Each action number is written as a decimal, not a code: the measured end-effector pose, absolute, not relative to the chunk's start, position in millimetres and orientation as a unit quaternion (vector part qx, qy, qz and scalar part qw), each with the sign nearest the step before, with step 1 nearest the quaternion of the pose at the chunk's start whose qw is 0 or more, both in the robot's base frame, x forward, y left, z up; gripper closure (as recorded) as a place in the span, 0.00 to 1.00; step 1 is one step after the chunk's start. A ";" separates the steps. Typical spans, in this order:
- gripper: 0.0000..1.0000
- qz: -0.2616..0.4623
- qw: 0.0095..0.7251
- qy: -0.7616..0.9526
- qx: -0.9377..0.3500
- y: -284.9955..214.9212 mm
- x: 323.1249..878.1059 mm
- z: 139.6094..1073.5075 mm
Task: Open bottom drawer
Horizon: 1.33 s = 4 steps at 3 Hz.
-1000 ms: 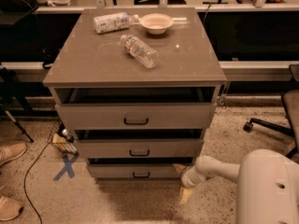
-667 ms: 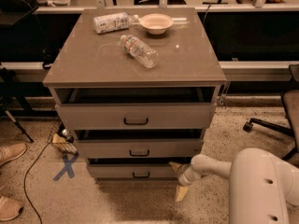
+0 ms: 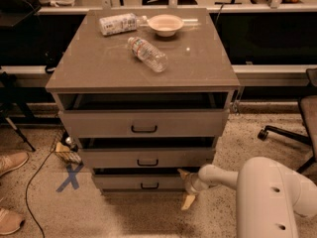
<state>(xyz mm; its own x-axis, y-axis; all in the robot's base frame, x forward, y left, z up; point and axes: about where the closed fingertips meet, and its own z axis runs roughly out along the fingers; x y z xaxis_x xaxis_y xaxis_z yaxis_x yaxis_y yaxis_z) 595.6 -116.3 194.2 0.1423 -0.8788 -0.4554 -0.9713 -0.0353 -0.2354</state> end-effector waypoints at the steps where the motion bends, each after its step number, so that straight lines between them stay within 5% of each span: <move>1: 0.00 0.086 0.258 0.665 -0.696 -114.4 608.2 182.9; 4: 0.64 0.080 0.249 0.698 -0.667 -122.7 609.9 159.5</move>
Offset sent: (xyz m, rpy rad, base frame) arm 0.0342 0.0000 -0.0424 -0.0031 -0.0091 -0.1467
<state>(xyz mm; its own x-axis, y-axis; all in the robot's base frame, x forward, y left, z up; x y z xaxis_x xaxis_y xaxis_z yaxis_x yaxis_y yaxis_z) 609.9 -122.7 159.5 0.0129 -0.8909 -0.4541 -0.9706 0.0980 -0.2199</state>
